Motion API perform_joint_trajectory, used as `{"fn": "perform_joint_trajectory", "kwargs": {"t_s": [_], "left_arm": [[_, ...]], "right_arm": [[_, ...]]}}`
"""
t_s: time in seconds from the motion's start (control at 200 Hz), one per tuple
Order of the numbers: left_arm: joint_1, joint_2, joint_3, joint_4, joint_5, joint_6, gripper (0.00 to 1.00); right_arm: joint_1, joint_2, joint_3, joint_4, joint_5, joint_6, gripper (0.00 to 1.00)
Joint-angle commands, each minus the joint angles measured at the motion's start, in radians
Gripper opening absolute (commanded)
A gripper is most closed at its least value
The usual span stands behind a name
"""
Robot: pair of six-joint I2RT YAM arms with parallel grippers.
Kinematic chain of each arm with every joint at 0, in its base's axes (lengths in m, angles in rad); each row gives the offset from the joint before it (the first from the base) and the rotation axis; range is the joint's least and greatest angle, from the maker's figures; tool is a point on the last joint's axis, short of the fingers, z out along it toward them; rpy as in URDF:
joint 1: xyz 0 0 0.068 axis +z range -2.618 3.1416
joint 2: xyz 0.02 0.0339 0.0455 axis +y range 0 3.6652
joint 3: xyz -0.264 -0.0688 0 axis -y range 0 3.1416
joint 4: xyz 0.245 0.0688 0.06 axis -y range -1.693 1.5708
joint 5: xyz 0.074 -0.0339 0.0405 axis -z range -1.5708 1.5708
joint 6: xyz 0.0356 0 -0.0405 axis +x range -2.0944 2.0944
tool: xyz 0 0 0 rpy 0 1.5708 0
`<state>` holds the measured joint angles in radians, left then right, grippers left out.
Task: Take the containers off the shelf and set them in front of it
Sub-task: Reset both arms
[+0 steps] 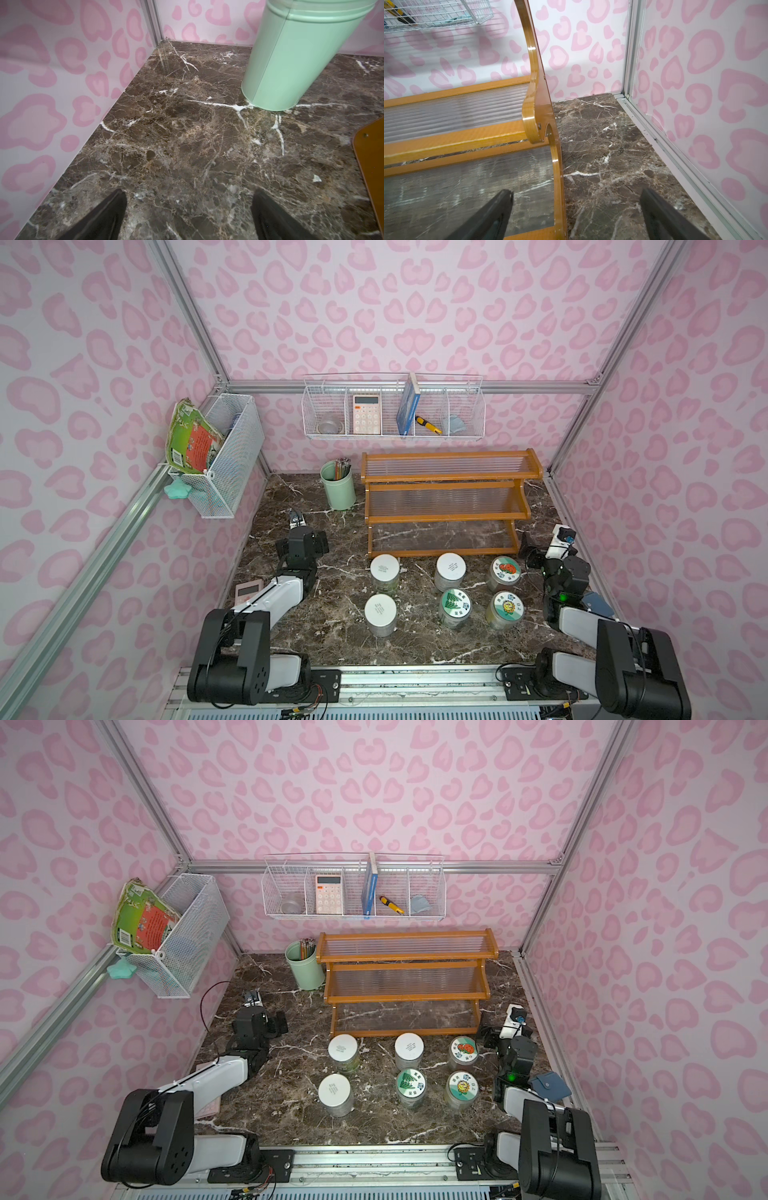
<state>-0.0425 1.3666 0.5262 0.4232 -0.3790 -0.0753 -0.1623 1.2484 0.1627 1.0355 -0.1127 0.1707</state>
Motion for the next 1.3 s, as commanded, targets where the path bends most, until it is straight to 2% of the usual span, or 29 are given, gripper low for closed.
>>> {"fn": "perform_joint_trajectory", "kwargs": {"t_s": [0.0,0.245,0.455,0.56,0.67,0.79,1.12,1.3], "left_arm": [[0.003,0.025,-0.025,0.165,-0.011,0.029,0.97],[0.007,0.106,-0.041,0.244,-0.016,0.025,0.97],[0.009,0.15,-0.051,0.302,-0.041,0.023,0.98],[0.009,0.151,-0.048,0.297,-0.041,0.023,0.98],[0.009,0.153,-0.046,0.295,-0.041,0.023,0.98],[0.009,0.153,-0.046,0.295,-0.042,0.023,0.99],[0.012,0.16,-0.029,0.27,-0.043,0.017,0.99],[0.03,0.179,0.023,0.189,-0.033,-0.002,0.99]], "right_arm": [[0.006,0.036,-0.015,0.137,0.039,-0.02,0.99],[0.04,0.206,-0.065,0.413,0.046,-0.033,0.99],[0.115,0.247,-0.075,0.467,0.113,-0.102,0.99],[0.16,0.258,-0.095,0.51,0.199,-0.127,0.99],[0.237,0.285,-0.082,0.531,0.421,-0.146,0.99],[0.279,0.312,-0.073,0.559,0.476,-0.185,0.99],[0.279,0.314,-0.067,0.552,0.49,-0.178,0.99],[0.283,0.315,-0.061,0.544,0.489,-0.181,0.99]]}}
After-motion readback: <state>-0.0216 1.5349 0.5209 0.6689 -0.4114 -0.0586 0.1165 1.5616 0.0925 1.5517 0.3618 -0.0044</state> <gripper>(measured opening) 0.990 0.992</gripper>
